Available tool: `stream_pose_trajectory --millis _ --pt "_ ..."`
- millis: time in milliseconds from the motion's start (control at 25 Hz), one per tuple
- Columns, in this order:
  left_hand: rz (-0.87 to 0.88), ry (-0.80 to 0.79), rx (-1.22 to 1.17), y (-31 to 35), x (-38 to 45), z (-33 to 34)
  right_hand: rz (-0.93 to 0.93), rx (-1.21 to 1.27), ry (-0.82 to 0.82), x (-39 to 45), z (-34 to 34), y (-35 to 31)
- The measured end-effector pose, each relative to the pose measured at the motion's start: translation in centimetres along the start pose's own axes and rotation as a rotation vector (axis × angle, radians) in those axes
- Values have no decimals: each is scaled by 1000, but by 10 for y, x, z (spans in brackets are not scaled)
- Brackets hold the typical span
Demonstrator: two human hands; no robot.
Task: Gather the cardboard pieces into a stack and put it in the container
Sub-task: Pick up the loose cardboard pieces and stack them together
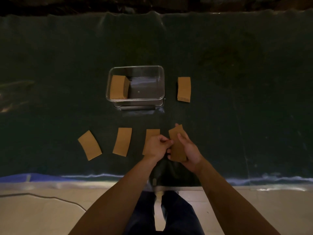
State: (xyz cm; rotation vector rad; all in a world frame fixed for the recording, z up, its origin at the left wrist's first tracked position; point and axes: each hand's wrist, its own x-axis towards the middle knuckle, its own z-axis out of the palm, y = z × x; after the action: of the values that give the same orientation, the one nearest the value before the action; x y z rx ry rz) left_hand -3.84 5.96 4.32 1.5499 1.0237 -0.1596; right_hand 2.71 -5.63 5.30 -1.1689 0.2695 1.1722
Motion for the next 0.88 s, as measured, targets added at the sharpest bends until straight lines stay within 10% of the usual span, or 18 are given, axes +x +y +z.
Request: stream_pose_trajectory --millis 560,880 --pt "-63 297 747 -36 33 -23 -41 75 120 9 -4 14" --pt "-105 136 377 -30 41 -64 -63 34 112 15 21 -1"
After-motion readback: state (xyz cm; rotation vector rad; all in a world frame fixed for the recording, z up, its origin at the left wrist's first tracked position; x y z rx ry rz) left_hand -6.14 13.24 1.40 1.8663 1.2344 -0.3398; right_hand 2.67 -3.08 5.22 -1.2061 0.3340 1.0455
